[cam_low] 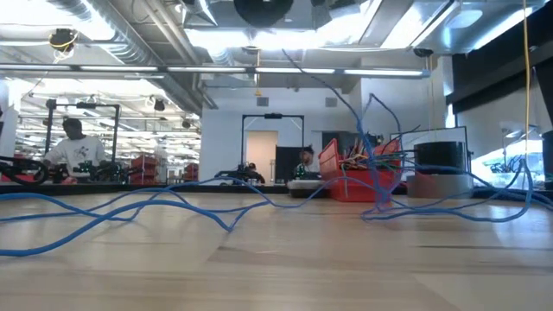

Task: Coil cords
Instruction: Coil the blue wire into the black spool

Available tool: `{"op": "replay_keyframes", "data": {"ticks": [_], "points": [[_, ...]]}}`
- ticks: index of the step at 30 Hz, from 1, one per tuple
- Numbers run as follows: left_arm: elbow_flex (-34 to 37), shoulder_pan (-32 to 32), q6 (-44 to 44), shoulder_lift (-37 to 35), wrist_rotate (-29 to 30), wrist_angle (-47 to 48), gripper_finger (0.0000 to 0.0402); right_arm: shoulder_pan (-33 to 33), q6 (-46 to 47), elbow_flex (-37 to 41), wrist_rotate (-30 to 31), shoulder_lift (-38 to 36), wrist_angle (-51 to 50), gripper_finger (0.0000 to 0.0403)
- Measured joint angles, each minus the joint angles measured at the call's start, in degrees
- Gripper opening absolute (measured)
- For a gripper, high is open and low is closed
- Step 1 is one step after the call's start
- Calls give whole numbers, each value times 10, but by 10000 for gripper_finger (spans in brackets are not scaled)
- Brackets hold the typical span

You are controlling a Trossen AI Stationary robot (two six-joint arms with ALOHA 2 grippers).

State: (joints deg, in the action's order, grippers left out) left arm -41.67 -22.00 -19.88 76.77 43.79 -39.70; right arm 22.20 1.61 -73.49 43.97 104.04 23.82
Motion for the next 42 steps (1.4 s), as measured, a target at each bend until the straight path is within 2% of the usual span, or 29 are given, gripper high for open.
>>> {"op": "replay_keyframes", "data": {"ticks": [8,13,18,20,24,30,36,39,42], "points": [[0,-17,-38,-1,-1,18,1,11,16,0,18,-98,-172,7],[0,-28,-46,-5,-1,14,1,37,63,-1,28,-162,-348,7],[0,-38,-28,-23,-3,5,1,59,135,-1,26,-178,-513,7],[0,-42,-18,-25,-5,-4,1,65,159,4,24,-169,-535,7],[1,-45,-4,-25,-21,-16,1,62,159,42,26,-145,-479,7],[1,-38,31,-25,-40,-19,1,48,52,101,29,-83,-257,7],[1,-38,33,-26,-40,-28,1,24,-32,104,4,-17,-69,8],[1,-38,34,-27,-41,-28,1,15,-37,105,-15,-2,-12,13],[1,-38,35,-28,-43,-27,1,9,-38,105,-31,-1,-7,26]]}}
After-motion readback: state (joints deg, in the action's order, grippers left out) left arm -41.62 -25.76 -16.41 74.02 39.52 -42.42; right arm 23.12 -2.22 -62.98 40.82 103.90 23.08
